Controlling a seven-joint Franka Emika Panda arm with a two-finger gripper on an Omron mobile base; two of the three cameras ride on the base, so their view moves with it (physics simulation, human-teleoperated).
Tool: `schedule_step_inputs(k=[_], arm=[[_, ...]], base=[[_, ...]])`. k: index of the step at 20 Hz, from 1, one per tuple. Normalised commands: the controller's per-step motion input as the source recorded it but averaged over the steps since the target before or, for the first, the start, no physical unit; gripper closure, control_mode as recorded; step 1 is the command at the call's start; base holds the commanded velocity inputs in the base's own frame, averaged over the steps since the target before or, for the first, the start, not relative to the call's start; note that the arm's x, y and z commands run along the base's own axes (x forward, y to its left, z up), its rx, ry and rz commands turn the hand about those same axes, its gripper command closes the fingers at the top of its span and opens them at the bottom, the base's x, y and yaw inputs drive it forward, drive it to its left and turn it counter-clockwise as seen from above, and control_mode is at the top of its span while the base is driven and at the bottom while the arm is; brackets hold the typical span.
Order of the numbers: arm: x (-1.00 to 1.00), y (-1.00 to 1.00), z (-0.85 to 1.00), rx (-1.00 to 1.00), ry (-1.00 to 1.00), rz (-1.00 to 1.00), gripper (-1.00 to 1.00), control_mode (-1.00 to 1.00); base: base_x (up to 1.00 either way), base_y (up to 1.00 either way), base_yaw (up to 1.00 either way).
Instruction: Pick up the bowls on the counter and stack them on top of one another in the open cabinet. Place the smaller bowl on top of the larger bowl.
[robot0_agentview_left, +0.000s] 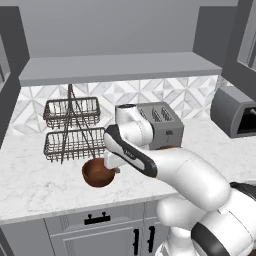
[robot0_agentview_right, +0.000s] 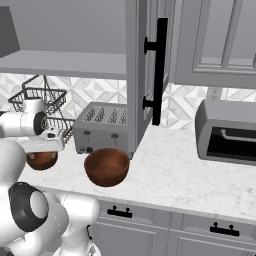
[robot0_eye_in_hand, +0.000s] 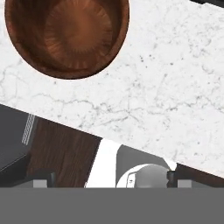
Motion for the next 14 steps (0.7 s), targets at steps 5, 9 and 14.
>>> schedule_step_inputs(k=[5, 9, 14], arm=[[0.27, 0.05, -0.2, 0.0, -0.03, -0.08, -1.0, -1.0], [0.25, 0.25, 0.0, 0.0, 0.0, -0.04, -1.0, -1.0], [0.23, 0.1, -0.07, 0.0, 0.0, -0.06, -1.0, -1.0]], base=[[0.0, 0.0, 0.0], [0.0, 0.0, 0.0], [0.0, 0.0, 0.0]])
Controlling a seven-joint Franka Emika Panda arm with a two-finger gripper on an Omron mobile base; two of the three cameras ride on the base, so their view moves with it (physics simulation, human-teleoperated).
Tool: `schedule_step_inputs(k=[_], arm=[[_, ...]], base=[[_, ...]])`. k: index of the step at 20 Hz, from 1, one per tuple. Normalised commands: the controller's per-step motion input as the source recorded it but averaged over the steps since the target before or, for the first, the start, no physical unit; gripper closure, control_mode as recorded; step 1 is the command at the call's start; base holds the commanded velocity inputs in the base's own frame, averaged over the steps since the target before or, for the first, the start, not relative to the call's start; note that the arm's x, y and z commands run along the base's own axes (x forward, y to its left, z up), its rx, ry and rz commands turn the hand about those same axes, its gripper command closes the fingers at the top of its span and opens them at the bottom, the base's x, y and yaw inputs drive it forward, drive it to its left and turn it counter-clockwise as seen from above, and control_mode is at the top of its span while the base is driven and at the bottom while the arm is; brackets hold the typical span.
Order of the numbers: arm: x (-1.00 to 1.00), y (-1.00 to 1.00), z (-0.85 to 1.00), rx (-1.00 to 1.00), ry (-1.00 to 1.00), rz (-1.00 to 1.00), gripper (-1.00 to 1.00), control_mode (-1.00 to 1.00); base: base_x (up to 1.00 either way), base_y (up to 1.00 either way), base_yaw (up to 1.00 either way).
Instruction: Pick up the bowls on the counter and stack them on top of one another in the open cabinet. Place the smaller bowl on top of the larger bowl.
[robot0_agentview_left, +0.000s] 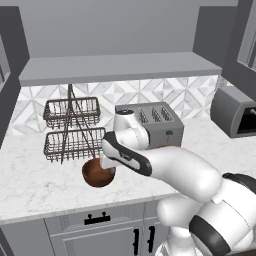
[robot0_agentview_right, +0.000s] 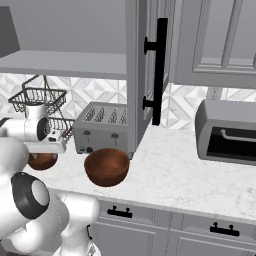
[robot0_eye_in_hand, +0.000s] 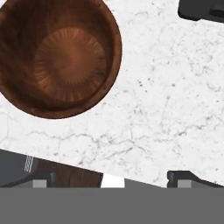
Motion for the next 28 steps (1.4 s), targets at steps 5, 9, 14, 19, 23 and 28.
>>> schedule_step_inputs(k=[5, 9, 14, 19, 23, 28], arm=[[0.21, 0.01, -0.31, 0.01, 0.0, -0.06, -1.0, -1.0], [0.32, 0.06, -0.3, 0.0, -0.02, -0.05, -1.0, -1.0], [0.26, 0.14, -0.11, 0.0, -0.03, -0.03, -1.0, -1.0], [0.12, 0.13, -0.17, 0.0, -0.02, -0.02, -1.0, -1.0], [0.14, 0.11, -0.28, 0.0, -0.04, 0.0, -1.0, -1.0], [0.2, 0.07, -0.23, 0.0, -0.07, 0.0, -1.0, -1.0]], base=[[0.0, 0.0, 0.0], [0.0, 0.0, 0.0], [0.0, 0.0, 0.0], [0.0, 0.0, 0.0], [0.0, 0.0, 0.0], [0.0, 0.0, 0.0]])
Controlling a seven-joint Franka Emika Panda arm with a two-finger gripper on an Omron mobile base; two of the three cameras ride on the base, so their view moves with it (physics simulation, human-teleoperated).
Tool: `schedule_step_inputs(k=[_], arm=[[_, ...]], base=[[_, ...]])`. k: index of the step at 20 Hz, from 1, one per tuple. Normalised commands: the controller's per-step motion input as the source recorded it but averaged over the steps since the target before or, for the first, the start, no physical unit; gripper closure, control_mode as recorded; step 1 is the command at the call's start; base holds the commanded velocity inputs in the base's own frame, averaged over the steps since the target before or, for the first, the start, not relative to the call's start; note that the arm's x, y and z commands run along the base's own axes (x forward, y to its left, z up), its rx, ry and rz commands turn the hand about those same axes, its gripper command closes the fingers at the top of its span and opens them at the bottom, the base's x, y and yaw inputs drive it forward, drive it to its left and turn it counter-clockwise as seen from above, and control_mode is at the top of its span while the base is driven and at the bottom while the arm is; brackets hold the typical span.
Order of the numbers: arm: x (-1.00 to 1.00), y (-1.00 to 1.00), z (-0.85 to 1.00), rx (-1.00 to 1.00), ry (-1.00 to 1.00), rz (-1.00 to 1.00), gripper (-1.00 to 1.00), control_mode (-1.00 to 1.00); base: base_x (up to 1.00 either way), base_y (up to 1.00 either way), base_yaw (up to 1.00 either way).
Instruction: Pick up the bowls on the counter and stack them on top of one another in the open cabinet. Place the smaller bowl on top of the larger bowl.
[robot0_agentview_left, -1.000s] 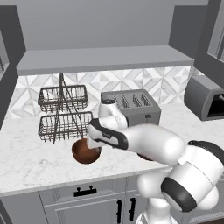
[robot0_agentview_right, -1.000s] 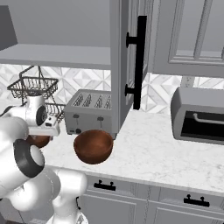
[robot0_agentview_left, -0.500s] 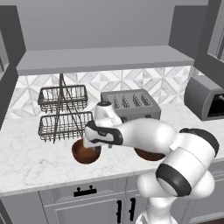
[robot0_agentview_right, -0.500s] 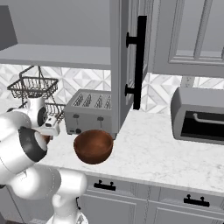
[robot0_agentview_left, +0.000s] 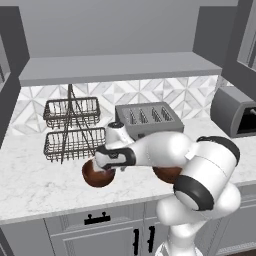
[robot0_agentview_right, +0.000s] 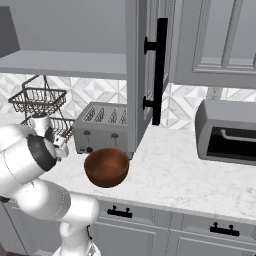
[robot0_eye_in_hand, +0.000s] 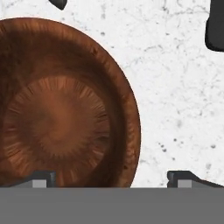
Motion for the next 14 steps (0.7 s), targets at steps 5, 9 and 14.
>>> schedule_step_inputs(k=[5, 9, 14], arm=[[0.12, 0.03, -0.23, 0.0, -0.05, 0.0, -1.0, -1.0], [0.03, 0.0, -0.13, 0.0, -0.02, 0.0, 1.0, -1.0], [0.0, 0.0, 0.0, 0.0, 0.0, 0.0, 1.0, -1.0]], base=[[0.0, 0.0, 0.0], [0.0, 0.0, 0.0], [0.0, 0.0, 0.0]])
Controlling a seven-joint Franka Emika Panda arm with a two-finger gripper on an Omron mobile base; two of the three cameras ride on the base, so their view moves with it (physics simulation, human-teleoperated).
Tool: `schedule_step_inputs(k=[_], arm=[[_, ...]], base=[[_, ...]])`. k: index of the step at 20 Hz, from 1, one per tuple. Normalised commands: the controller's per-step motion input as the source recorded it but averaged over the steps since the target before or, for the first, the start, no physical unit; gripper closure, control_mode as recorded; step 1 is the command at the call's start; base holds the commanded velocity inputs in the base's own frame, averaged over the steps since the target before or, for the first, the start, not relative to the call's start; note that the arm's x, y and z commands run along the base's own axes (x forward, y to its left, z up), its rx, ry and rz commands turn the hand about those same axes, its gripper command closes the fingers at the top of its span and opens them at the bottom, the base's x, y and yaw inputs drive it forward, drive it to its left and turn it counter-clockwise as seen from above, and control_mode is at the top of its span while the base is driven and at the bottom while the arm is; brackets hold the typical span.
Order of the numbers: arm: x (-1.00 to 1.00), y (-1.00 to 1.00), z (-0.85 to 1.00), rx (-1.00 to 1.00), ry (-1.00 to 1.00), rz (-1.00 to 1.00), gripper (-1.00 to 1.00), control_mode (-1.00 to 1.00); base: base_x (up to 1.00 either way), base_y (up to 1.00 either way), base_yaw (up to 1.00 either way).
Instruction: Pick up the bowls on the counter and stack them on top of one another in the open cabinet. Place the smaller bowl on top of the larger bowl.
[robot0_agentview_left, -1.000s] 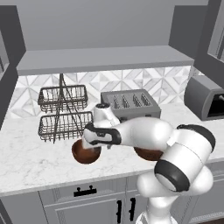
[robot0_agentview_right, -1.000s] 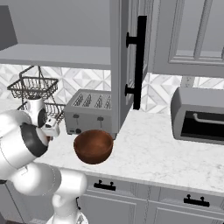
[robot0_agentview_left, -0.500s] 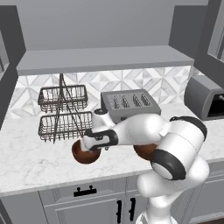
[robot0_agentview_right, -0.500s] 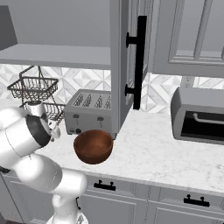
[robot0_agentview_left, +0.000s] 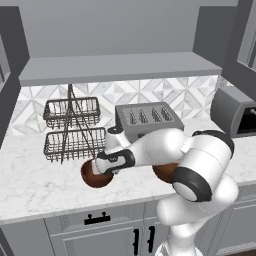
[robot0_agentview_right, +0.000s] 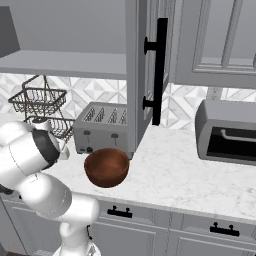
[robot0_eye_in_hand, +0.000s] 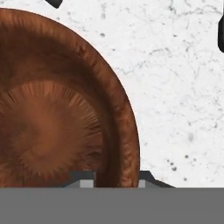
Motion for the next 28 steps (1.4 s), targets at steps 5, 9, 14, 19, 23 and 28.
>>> schedule_step_inputs(k=[5, 9, 14, 19, 23, 28], arm=[[-0.02, 0.0, 0.09, 0.0, -0.03, 0.0, 1.0, -1.0], [-0.42, -0.11, 0.52, 0.0, -0.21, -0.02, 1.0, -1.0], [-0.51, -0.58, 0.91, 0.02, -0.15, -0.13, 1.0, -1.0], [-0.21, -1.0, 0.94, 0.1, 0.0, -0.22, 1.0, -1.0], [-0.09, -1.0, 0.77, 0.15, 0.03, -0.24, 1.0, -1.0], [-0.03, -1.0, 0.37, 0.1, 0.09, -0.24, 1.0, -1.0]], base=[[0.0, 0.0, 0.0], [0.0, 0.0, 0.0], [0.0, 0.0, 0.0], [0.0, 0.0, 0.0], [0.0, 0.0, 0.0], [0.0, 0.0, 0.0]])
